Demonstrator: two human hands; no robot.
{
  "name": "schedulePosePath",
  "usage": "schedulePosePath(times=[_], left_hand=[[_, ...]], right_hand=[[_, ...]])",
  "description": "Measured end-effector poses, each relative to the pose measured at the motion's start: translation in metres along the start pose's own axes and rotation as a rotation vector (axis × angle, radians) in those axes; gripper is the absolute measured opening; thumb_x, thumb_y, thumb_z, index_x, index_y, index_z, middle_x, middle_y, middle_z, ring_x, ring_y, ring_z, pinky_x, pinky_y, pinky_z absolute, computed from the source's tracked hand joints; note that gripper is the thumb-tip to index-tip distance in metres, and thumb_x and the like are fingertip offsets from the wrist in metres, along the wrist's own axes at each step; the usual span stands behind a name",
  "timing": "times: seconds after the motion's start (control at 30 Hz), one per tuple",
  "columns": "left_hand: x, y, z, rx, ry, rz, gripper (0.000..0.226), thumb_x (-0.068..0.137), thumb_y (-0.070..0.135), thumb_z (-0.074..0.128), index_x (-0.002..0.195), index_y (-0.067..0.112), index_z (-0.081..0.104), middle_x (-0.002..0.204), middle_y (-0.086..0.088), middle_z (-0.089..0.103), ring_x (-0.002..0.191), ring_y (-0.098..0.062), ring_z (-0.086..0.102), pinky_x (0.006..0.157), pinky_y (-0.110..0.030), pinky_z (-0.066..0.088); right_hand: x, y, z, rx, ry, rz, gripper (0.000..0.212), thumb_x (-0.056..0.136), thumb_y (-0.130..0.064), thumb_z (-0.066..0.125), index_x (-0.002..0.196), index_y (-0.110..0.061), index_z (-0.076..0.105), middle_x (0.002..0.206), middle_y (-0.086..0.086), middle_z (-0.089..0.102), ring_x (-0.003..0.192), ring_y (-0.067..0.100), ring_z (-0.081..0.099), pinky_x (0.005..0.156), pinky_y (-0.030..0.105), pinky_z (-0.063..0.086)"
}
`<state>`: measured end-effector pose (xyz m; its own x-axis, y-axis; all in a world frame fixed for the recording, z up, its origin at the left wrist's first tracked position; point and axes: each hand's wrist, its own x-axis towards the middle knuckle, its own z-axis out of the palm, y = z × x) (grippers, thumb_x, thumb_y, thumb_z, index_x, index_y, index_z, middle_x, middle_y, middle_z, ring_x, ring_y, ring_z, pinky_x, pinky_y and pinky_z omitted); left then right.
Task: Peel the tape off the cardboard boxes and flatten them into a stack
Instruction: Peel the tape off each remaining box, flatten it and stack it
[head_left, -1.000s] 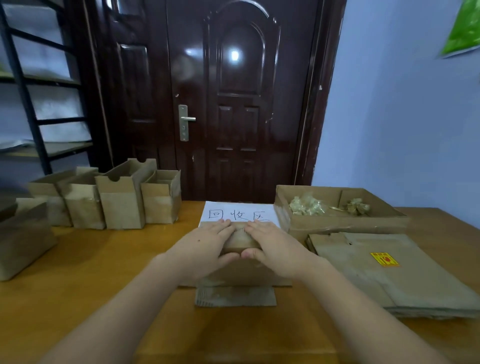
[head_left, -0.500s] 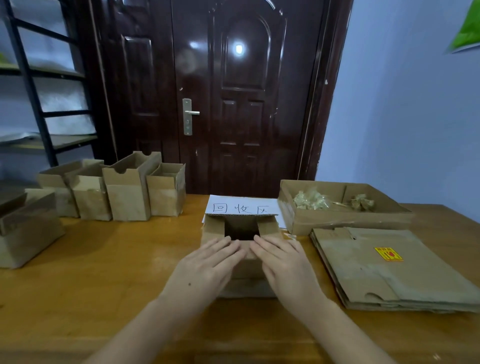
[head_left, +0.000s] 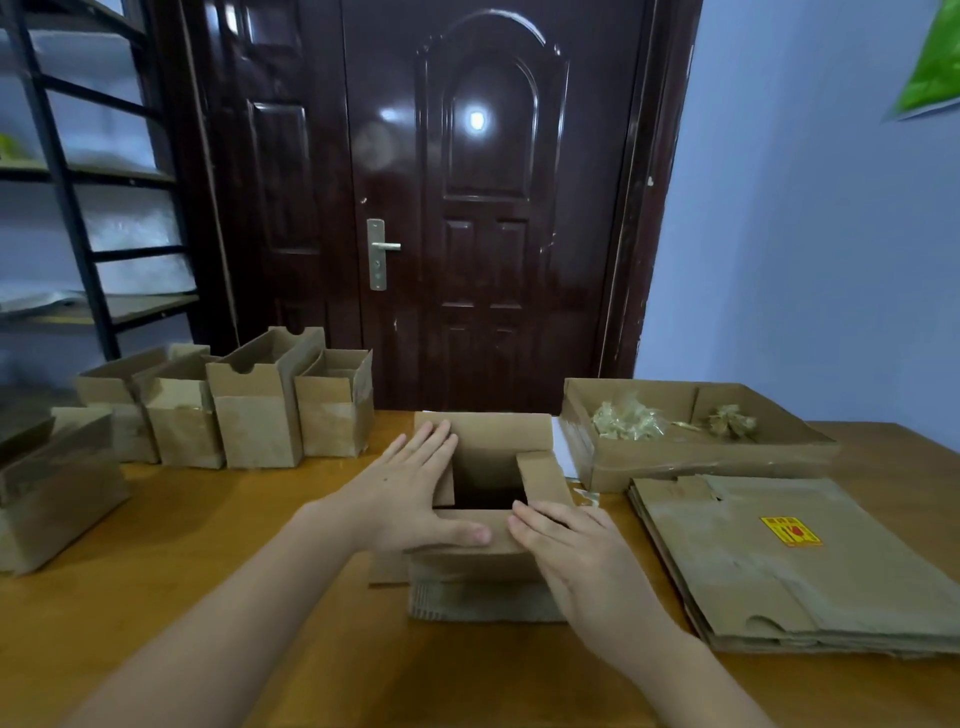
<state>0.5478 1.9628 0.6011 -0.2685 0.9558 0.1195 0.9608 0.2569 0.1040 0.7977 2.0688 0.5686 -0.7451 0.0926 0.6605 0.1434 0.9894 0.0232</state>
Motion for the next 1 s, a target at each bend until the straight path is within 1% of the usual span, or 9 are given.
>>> schedulePosePath(times=[0.1,0.2,0.27,0.37,0.53,0.63,0.8,0.9,1.0], left_hand=[[0.011,-0.003,0.005,-0.119,-0.066,-0.038,0.139,0.058,0.109,0.039,0.164,0.030,-0.006,0.167,0.018,-0.020,0.150,-0.002,-0.019,0.121,-0.035,0.000],[0.015,-0.004,0.012,-0.134,-0.043,-0.036,0.139,0.055,0.109,0.044,0.164,0.032,0.002,0.170,0.018,-0.003,0.155,-0.008,0.000,0.122,-0.038,0.016],[0.014,-0.004,0.014,-0.140,-0.001,-0.010,0.135,0.056,0.108,0.045,0.162,0.035,0.006,0.167,0.018,0.007,0.152,-0.009,0.010,0.120,-0.036,0.023],[0.011,-0.001,0.012,-0.129,0.013,0.020,0.131,0.058,0.108,0.043,0.161,0.035,0.009,0.165,0.015,0.015,0.149,-0.009,0.016,0.118,-0.034,0.027],[0.006,0.003,0.006,-0.001,0.061,0.138,0.113,0.073,0.102,0.034,0.160,0.031,0.021,0.168,0.009,0.017,0.154,-0.012,0.012,0.127,-0.041,0.018],[0.000,0.012,0.003,0.187,0.185,0.370,0.084,0.093,0.086,0.024,0.153,0.030,0.040,0.156,0.006,0.047,0.147,-0.010,0.034,0.127,-0.034,0.010],[-0.015,0.015,-0.004,0.262,0.366,0.416,0.065,0.099,0.077,0.029,0.133,0.031,0.060,0.119,0.011,0.069,0.114,-0.008,0.061,0.114,-0.031,0.036],[-0.022,0.006,-0.020,0.188,0.505,0.361,0.061,0.097,0.074,0.037,0.128,0.029,0.065,0.116,0.012,0.072,0.113,-0.008,0.064,0.117,-0.034,0.035],[-0.034,-0.003,-0.023,0.121,0.408,0.078,0.072,0.092,0.077,0.028,0.139,0.032,0.059,0.130,0.010,0.069,0.126,-0.016,0.061,0.114,-0.037,0.041]], right_hand=[[0.019,0.014,-0.015,0.097,-0.241,0.125,0.042,0.097,-0.036,0.066,0.139,-0.036,0.061,0.141,-0.021,0.058,0.129,0.003,0.049,0.110,0.030,0.041],[0.046,0.032,-0.027,0.307,-0.463,0.303,0.079,0.071,-0.084,0.065,0.139,-0.047,0.055,0.138,-0.030,0.052,0.126,-0.006,0.042,0.110,0.033,0.042],[0.066,0.038,-0.025,0.336,-0.476,0.287,0.102,0.060,-0.095,0.062,0.149,-0.050,0.039,0.151,-0.031,0.038,0.140,-0.004,0.030,0.117,0.034,0.032],[0.088,0.039,-0.010,0.218,-0.635,0.277,0.132,0.054,-0.100,0.057,0.161,-0.039,0.011,0.167,-0.020,0.009,0.155,0.007,0.000,0.122,0.040,0.014],[0.083,0.046,0.011,0.146,-0.732,0.237,0.138,0.056,-0.105,0.045,0.163,-0.030,0.000,0.170,-0.010,-0.008,0.155,0.010,-0.011,0.121,0.038,-0.007],[0.081,0.048,0.013,0.120,-0.740,0.226,0.139,0.057,-0.106,0.041,0.163,-0.028,-0.003,0.169,-0.009,-0.015,0.153,0.007,-0.017,0.118,0.032,-0.013],[0.079,0.046,0.015,0.105,-0.730,0.223,0.128,0.061,-0.107,0.033,0.162,-0.035,-0.002,0.168,-0.008,-0.020,0.153,0.009,-0.022,0.126,0.044,-0.008],[0.079,0.046,0.014,0.109,-0.721,0.255,0.124,0.062,-0.107,0.030,0.162,-0.040,0.001,0.168,-0.009,-0.020,0.153,0.011,-0.021,0.127,0.048,-0.005],[0.080,0.043,0.013,0.098,-0.734,0.251,0.125,0.060,-0.107,0.028,0.162,-0.040,0.002,0.168,-0.007,-0.020,0.154,0.013,-0.021,0.127,0.049,-0.003]])
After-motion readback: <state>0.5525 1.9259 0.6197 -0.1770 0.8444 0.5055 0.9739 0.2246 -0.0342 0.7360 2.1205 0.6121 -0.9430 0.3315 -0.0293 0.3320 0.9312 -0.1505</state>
